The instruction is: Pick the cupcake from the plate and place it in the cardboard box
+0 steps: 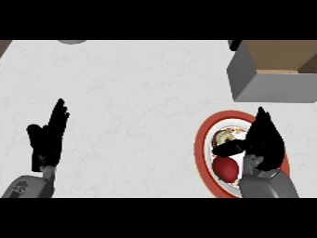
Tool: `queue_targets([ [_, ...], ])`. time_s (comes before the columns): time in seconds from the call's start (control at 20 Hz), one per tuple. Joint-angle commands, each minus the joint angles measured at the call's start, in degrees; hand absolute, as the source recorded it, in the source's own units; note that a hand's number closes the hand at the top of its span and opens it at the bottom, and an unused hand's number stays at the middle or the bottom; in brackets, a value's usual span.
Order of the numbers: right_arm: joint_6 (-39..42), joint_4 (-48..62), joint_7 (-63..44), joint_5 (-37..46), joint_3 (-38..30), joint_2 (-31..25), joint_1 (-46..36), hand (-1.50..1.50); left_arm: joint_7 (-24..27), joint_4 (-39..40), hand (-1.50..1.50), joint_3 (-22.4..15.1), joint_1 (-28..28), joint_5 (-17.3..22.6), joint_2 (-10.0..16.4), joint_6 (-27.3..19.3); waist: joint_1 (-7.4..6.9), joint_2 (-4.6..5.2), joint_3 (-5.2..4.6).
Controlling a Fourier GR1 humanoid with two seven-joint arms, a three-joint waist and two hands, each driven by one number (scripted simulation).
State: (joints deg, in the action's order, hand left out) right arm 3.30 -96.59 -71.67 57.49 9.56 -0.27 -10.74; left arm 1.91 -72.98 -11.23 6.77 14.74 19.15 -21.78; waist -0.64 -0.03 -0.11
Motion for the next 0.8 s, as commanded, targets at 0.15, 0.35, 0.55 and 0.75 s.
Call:
queue_targets([
  [0.15,1.5,3.6,-13.6,-1.2,-0.8,0.3,-4.1,-1.5,-0.8,-0.4,0.0,0.2,0.4,-1.0,0.1,0.0,0.1,-0.06,0.03],
  [0.35,-1.5,7.1,-13.5,-1.4,0.3,0.3,-3.8,-1.5,-0.4,0.4,0.0,1.2,1.5,-0.7,-0.2,0.5,0.21,0.08,0.1],
  [0.55,0.4,6.6,-13.6,-2.4,-1.6,0.3,-4.8,-1.5,0.6,1.9,0.0,0.9,0.9,-0.9,-2.1,0.5,0.51,0.0,0.06],
  [0.75,-3.6,8.0,-13.5,-2.8,2.4,0.2,-3.0,-1.5,0.7,2.2,0.0,1.9,0.3,-0.5,-1.5,1.7,0.42,-0.02,0.05],
])
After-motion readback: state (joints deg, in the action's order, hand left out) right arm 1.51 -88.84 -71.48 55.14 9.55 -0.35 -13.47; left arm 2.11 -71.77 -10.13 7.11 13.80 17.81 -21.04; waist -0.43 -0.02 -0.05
